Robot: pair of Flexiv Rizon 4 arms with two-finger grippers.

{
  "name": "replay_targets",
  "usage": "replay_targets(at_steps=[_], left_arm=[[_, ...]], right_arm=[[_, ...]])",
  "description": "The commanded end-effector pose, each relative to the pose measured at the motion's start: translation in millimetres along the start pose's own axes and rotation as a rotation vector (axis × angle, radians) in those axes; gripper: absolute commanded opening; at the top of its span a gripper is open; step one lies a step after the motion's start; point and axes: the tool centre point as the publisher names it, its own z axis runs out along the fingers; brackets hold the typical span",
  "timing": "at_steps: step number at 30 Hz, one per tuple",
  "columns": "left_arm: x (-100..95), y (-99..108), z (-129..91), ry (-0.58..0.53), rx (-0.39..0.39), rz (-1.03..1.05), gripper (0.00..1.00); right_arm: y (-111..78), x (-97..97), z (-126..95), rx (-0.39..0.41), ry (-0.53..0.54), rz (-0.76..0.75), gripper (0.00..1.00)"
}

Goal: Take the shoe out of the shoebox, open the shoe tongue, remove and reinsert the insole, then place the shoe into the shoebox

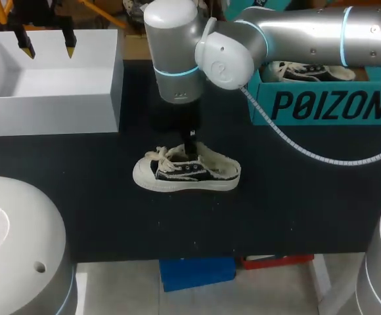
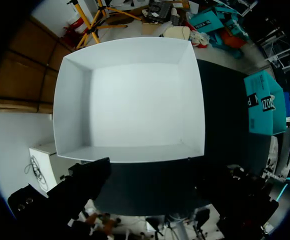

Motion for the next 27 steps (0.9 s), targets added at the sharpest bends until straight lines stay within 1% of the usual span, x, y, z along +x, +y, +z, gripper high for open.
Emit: replay_targets(at_steps=[1,4,6,9,11,13,14,15,16,17,18,19,20,21,22,23,24,25,26,27], left_arm=[[0.6,0.7,-0.4,-0.003,-0.001,-0.003,1.00],[0.6,0.7,-0.4,-0.003,-0.001,-0.003,1.00],[0.6,0.7,-0.4,-0.003,-0.001,-0.003,1.00],[0.6,0.7,-0.4,-0.003,-0.001,-0.003,1.00],[0.6,0.7,-0.4,-0.003,-0.001,-0.003,1.00],[0.6,0.7,-0.4,-0.003,-0.001,-0.003,1.00],[0.6,0.7,-0.4,-0.003,-0.001,-0.003,1.00],[0.6,0.7,-0.4,-0.003,-0.001,-0.003,1.00],[0.6,0.7,-0.4,-0.003,-0.001,-0.003,1.00],[0.6,0.7,-0.4,-0.003,-0.001,-0.003,1.00],[0.6,0.7,-0.4,-0.003,-0.001,-0.003,1.00],[0.6,0.7,-0.4,-0.003,-0.001,-0.003,1.00],[0.6,0.7,-0.4,-0.003,-0.001,-0.003,1.00],[0.6,0.7,-0.4,-0.003,-0.001,-0.003,1.00],[0.6,0.7,-0.4,-0.003,-0.001,-0.003,1.00],[0.6,0.7,-0.4,-0.003,-0.001,-0.003,1.00],[0.6,0.7,-0.4,-0.003,-0.001,-0.003,1.00],[0.6,0.7,-0.4,-0.003,-0.001,-0.003,1.00],[0.6,0.7,-0.4,-0.003,-0.001,-0.003,1.00],[0.6,0.7,-0.4,-0.003,-0.001,-0.003,1.00]], right_arm=[[3.5,0.6,-1.4,0.006,0.004,0.000,1.00],[0.1,5.5,-7.3,0.020,-0.014,0.029,1.00],[-1.7,8.4,-15.3,0.022,-0.034,0.050,1.00],[-2.4,12.9,-28.3,-0.036,-0.092,0.065,1.00],[0.1,13.7,-39.9,-0.080,-0.142,0.024,1.00],[3.6,13.2,-52.6,-0.157,-0.200,-0.010,1.00],[6.6,13.0,-59.2,-0.217,-0.227,-0.036,1.00],[8.4,13.3,-64.2,-0.251,-0.247,-0.056,1.00],[10.0,13.8,-69.1,-0.303,-0.265,-0.077,1.00],[11.5,14.6,-73.0,-0.373,-0.273,-0.090,1.00],[11.8,15.4,-75.2,-0.374,-0.272,-0.114,1.00],[11.7,16.4,-77.2,-0.404,-0.270,-0.129,1.00],[11.8,17.2,-80.2,-0.454,-0.275,-0.136,1.00],[10.3,17.9,-81.6,-0.460,-0.277,-0.137,1.00],[8.2,18.5,-82.1,-0.490,-0.275,-0.145,1.00],[6.4,20.1,-82.9,-0.554,-0.274,-0.153,1.00],[3.3,21.5,-83.0,-0.596,-0.275,-0.155,1.00],[0.6,23.5,-83.3,-0.678,-0.269,-0.172,1.00],[-1.2,25.5,-85.6,-0.781,-0.241,-0.222,1.00],[-1.2,25.5,-85.6,-0.781,-0.241,-0.222,1.00]])
